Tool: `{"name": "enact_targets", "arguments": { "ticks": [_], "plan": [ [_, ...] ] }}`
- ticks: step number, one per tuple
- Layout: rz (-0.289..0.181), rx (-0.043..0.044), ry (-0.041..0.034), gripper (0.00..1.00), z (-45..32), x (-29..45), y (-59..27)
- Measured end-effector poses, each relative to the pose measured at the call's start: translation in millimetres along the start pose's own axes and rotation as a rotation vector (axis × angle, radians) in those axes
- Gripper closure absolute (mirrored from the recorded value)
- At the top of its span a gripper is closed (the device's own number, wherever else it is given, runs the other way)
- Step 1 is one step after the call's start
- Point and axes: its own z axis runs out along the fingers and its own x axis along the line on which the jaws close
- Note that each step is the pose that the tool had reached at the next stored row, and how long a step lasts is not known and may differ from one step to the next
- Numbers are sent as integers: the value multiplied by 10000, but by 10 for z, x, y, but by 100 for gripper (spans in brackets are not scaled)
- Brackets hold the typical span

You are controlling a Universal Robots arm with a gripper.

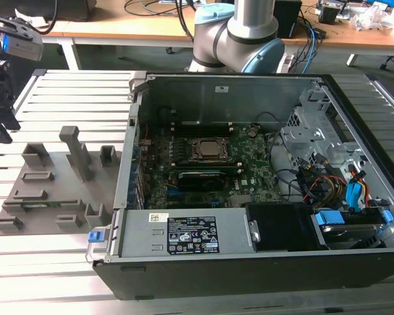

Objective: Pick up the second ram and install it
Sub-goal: 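Pick up the second ram and move it above second insertion slot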

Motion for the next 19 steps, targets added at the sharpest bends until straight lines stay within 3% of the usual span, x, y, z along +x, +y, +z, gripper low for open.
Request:
{"name": "enact_targets", "arguments": {
  "ticks": [12, 14, 19],
  "plan": [
    [0, 1, 0, 64, 192, 4, -5],
    [0, 1, 0, 64, 319, 7, -8],
    [0, 0, 0, 64, 409, 9, -10]
  ]
}}
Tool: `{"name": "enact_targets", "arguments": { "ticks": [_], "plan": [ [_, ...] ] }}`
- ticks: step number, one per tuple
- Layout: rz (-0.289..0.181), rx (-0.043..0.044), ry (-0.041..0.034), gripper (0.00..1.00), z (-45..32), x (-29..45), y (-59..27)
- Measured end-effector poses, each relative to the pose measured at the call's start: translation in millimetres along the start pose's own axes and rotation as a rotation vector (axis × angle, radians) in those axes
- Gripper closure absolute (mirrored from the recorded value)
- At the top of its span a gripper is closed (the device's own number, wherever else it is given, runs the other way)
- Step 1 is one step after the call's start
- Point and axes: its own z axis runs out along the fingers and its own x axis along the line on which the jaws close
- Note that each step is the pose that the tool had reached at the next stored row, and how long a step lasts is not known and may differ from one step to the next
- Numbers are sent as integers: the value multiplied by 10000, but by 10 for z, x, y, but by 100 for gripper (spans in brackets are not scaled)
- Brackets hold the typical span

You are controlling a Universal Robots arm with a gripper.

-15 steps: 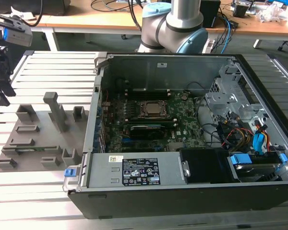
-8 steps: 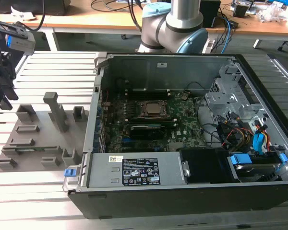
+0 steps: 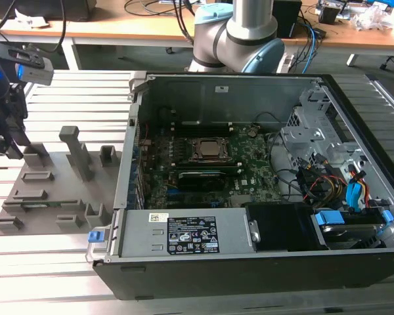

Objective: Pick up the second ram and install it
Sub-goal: 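Pick up the second ram and move it above second insertion slot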

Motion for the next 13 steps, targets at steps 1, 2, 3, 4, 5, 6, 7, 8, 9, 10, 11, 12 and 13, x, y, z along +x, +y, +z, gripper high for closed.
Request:
{"name": "enact_targets", "arguments": {
  "ticks": [1, 2, 3, 4, 5, 6, 7, 8, 9, 10, 11, 12, 13],
  "plan": [
    [1, 1, -1, 64, 22, 0, -1],
    [0, 1, -1, 64, 35, 1, -1],
    [0, 0, 0, 64, 56, 1, -2],
    [0, 1, -1, 64, 74, 2, -2],
    [0, 0, 0, 64, 101, 2, -3],
    [0, 0, -1, 64, 122, 3, -3],
    [0, 1, 0, 64, 143, 3, -4],
    [1, 0, 0, 64, 186, 5, -4],
    [0, 1, 0, 64, 217, 11, -6],
    [0, -1, 1, 64, 241, 25, -7],
    [0, 2, -1, 64, 262, 40, -10],
    [0, 2, -2, 64, 275, 48, -11],
    [0, 1, 0, 64, 285, 55, -11]
  ]
}}
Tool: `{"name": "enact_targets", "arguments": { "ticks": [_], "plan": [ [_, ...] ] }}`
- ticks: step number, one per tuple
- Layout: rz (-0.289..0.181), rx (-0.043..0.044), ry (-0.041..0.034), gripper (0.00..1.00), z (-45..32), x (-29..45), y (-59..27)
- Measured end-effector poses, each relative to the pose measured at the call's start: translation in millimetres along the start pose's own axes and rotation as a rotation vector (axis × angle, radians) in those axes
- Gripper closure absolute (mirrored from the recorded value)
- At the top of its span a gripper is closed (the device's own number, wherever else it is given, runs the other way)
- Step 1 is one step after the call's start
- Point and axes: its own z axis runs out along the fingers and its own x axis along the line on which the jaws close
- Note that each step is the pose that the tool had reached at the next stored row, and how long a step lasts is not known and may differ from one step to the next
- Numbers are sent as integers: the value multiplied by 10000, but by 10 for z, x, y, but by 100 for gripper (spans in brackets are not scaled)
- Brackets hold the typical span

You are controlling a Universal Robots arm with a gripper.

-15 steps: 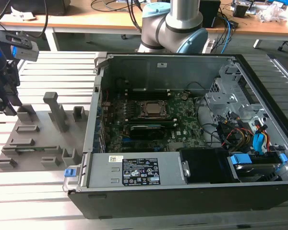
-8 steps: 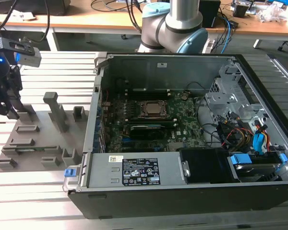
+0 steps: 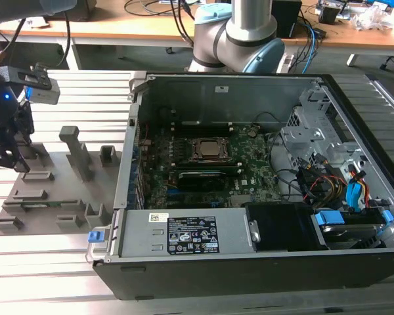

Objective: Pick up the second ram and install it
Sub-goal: 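Pick up the second ram and move it above second insertion slot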

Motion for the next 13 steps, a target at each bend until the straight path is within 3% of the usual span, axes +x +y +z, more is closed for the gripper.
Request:
{"name": "enact_targets", "arguments": {
  "ticks": [6, 8, 13],
  "plan": [
    [0, 1, -2, 64, 120, 128, -12],
    [1, -1, 0, 64, 178, 134, -14],
    [0, -1, 0, 64, 237, 135, -16]
  ]
}}
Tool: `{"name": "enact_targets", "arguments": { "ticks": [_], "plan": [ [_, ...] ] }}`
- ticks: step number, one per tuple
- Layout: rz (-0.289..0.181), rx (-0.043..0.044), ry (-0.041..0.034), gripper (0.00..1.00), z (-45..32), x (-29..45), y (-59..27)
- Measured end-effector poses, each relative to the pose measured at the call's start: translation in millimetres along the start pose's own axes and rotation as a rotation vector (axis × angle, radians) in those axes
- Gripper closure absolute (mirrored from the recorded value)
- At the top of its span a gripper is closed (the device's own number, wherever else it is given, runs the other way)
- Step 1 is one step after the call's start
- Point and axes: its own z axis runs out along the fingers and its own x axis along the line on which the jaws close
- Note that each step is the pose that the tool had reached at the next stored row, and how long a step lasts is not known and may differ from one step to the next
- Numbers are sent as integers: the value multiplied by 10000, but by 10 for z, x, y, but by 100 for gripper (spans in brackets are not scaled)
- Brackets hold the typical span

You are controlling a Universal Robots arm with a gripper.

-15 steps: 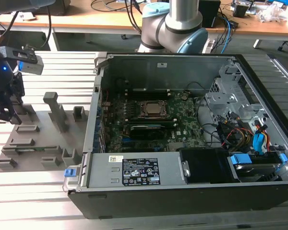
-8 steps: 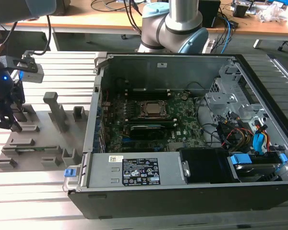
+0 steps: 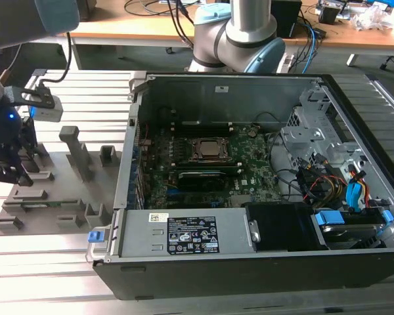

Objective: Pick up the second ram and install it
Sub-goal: 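Pick up the second ram and move it above second insertion slot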

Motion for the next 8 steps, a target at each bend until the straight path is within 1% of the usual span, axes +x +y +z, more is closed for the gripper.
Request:
{"name": "enact_targets", "arguments": {
  "ticks": [4, 6, 8],
  "plan": [
    [-1, 1, 1, 64, 76, 6, -7],
    [-3, 1, 6, 64, 132, 18, -17],
    [-33, -2, 12, 64, 204, 52, -62]
  ]
}}
